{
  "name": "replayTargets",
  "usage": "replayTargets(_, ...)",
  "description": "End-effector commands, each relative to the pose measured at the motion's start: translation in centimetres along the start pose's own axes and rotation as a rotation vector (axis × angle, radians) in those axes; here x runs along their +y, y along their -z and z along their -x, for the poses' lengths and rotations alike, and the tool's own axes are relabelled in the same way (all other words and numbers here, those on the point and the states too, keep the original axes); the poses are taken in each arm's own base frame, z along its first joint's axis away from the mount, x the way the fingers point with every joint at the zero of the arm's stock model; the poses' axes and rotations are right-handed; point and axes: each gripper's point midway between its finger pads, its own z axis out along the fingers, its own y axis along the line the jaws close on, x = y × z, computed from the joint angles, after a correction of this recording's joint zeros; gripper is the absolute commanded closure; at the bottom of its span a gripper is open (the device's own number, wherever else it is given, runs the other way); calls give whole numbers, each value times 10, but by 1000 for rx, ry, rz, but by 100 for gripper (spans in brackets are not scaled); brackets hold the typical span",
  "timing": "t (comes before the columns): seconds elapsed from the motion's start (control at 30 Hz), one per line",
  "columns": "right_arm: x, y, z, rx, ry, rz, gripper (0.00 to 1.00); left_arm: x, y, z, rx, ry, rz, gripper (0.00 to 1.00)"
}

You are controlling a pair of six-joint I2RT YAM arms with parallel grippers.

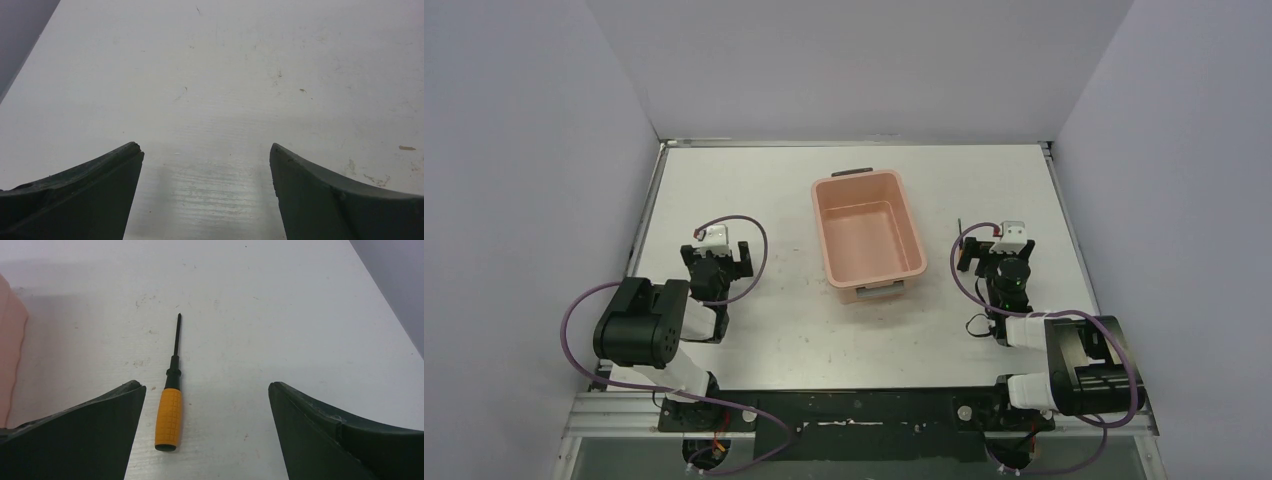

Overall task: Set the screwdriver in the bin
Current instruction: Pick up the screwdriver from the center of the board.

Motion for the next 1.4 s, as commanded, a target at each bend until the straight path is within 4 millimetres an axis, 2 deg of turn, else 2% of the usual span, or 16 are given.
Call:
replayTargets(0.0, 7, -6, 20, -58, -4, 26, 0, -3, -7, 24, -80, 25, -2, 3)
replayTargets(0.57, 3, -8, 19, -44, -15, 1, 0, -3, -7, 25, -83, 25, -2, 3)
replayTargets(0.87, 4, -10, 31, -24, -11, 5, 0, -3, -7, 25, -82, 24, -2, 3)
replayTargets(1.07, 0, -18, 56, 33, -29, -39, 0, -3, -7, 25, -82, 25, -2, 3)
replayTargets(1.3, 7, -19, 125, -7, -55, -6, 0, -3, -7, 24, -81, 25, -2, 3)
replayTargets(1.37, 9, -19, 140, 18, -66, 0, 0, -3, -7, 25, -82, 24, -2, 3)
